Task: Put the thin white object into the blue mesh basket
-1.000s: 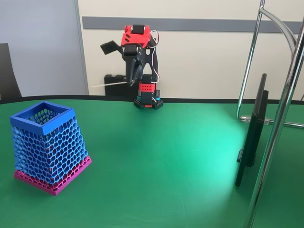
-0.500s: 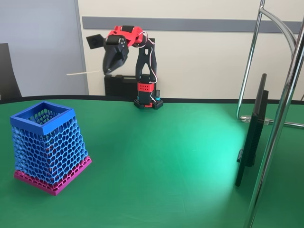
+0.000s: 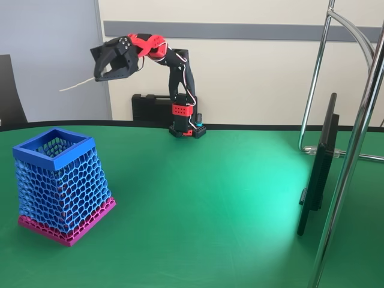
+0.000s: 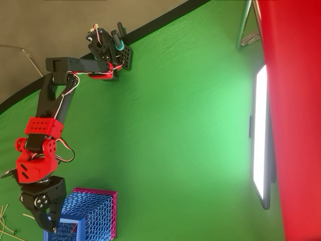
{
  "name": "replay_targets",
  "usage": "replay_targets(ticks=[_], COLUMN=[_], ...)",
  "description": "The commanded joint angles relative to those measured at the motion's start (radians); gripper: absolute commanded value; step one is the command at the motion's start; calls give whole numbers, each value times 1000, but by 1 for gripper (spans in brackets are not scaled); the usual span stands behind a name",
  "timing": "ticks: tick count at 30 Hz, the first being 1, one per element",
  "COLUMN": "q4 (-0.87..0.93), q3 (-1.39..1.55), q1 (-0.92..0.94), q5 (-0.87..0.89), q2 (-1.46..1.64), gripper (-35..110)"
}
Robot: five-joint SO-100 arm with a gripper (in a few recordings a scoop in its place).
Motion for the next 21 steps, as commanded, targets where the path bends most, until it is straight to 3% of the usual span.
replay_targets(ticks=[1, 21], q4=[0, 34], q3=[-100, -482], q1=[6, 17], q5=[40, 118], q2=[-43, -387], gripper=[1, 1])
